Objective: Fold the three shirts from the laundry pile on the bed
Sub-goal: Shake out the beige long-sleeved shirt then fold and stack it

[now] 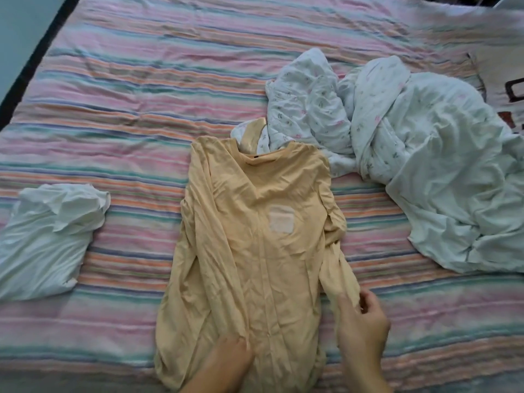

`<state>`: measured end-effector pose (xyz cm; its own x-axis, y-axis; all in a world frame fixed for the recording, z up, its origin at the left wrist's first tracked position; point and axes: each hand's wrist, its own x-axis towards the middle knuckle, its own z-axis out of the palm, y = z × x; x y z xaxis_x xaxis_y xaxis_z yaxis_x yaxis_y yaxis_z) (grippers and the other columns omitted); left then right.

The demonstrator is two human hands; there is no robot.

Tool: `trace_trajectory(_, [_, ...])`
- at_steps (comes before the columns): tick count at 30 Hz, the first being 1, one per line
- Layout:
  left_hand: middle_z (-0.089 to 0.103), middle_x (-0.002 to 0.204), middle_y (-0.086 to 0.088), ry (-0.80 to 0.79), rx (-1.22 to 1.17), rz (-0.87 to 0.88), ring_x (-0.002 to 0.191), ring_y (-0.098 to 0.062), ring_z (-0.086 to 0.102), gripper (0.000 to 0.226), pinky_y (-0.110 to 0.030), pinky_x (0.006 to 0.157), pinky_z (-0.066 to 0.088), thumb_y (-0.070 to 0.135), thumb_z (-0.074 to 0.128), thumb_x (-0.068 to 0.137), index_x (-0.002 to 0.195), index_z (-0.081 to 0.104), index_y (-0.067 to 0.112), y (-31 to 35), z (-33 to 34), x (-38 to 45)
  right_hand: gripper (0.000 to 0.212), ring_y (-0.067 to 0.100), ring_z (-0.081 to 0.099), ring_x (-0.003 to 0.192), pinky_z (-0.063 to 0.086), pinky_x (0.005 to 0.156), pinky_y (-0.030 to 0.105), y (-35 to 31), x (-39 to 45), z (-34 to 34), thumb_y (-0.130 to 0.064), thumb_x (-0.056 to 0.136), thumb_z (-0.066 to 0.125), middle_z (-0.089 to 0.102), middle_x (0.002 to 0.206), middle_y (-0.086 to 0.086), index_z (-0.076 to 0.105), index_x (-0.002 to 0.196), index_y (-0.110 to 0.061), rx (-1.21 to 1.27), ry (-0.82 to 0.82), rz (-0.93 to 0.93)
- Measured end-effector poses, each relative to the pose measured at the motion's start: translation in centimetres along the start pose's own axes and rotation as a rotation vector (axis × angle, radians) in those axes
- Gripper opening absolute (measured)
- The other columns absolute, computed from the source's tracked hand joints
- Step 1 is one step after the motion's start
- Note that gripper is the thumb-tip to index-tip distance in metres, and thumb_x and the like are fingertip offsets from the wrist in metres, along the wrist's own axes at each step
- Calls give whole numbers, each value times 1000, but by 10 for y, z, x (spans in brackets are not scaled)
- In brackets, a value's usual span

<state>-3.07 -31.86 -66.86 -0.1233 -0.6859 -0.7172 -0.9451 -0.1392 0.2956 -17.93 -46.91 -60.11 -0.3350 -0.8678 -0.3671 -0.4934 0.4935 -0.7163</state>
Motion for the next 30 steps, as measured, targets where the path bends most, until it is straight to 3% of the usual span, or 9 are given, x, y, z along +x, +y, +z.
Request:
trace_trajectory(3, [22, 157, -18, -127, -126, -30, 145, -31, 24, 54, -45, 116, 22, 19, 26, 101, 154, 14, 19, -2, 0, -9, 29, 20, 64, 86, 47, 79, 29, -8, -27, 14, -1, 76, 74, 70, 93, -1, 71, 100, -17, -178, -156, -327])
trace_trajectory(7, [41, 151, -6, 63, -476, -218, 136, -20, 40, 54, -25, 108, 29, 38, 33, 93, 146, 36, 32, -13, 19, -26, 48, 14, 63, 84, 40, 73, 17, 1, -63, 39, 2, 63, 72, 66, 95, -4, 68, 105, -22, -347, -386, -724])
trace_trajectory(11, [73, 84, 26, 340, -975, -461, 83, 6, 66, 36, -23, 88, 49, 24, 58, 81, 92, 65, 57, -35, 29, -41, 26, 12, 58, 63, 42, 53, 21, 13, -94, 64, -16, 66, 61, 60, 76, -6, 69, 87, -28, -418, -475, -949])
trace_trajectory(15, [68, 55, -2, 564, -1523, -690, 45, -10, 60, 14, -21, 50, 51, 4, 63, 88, 83, 73, 12, -45, 6, -34, 10, 13, 47, 43, 31, 37, 27, 38, -112, 86, -23, 69, 64, 48, 56, -6, 63, 59, -24, -584, -468, -1099])
trace_trajectory(19, [66, 61, -1, 378, -1710, -519, 58, -12, 58, 5, -16, 49, 45, 8, 75, 77, 77, 71, 5, -32, -27, -14, 19, 13, 47, 35, 27, 42, 30, 66, -119, 95, -24, 64, 56, 52, 46, -4, 73, 55, -22, -743, -530, -1162])
trace_trajectory(23, [72, 67, 4, 253, -1478, -521, 67, -15, 65, 33, -27, 65, 52, -12, 62, 67, 75, 71, 20, -24, -25, 2, 31, 7, 62, 51, 42, 43, 21, 93, -102, 84, -38, 65, 50, 69, 75, -11, 79, 73, -29, -831, -798, -1029])
trace_trajectory(25, [72, 63, 8, 241, -1423, -554, 64, -8, 64, 41, -20, 58, 51, -15, 57, 67, 71, 71, 23, -23, -17, 2, 36, 5, 67, 70, 50, 64, 13, 101, -85, 66, -43, 66, 59, 68, 95, -17, 71, 99, -38, -717, -860, -837])
trace_trajectory(27, [73, 68, 8, 251, -1357, -596, 68, -8, 65, 36, -20, 58, 51, -10, 59, 70, 70, 71, 25, -23, -1, -1, 38, 9, 68, 90, 41, 91, 9, 103, -69, 47, -44, 71, 61, 69, 103, -15, 63, 108, -41, -630, -748, -647])
trace_trajectory(30, [72, 76, 8, 318, -1210, -631, 72, -8, 67, 27, -29, 69, 56, 8, 68, 68, 75, 67, 34, -27, 22, -12, 43, 17, 56, 118, 43, 97, 28, 96, -48, 31, -35, 87, 55, 58, 129, -7, 54, 131, -34, -733, -678, -410])
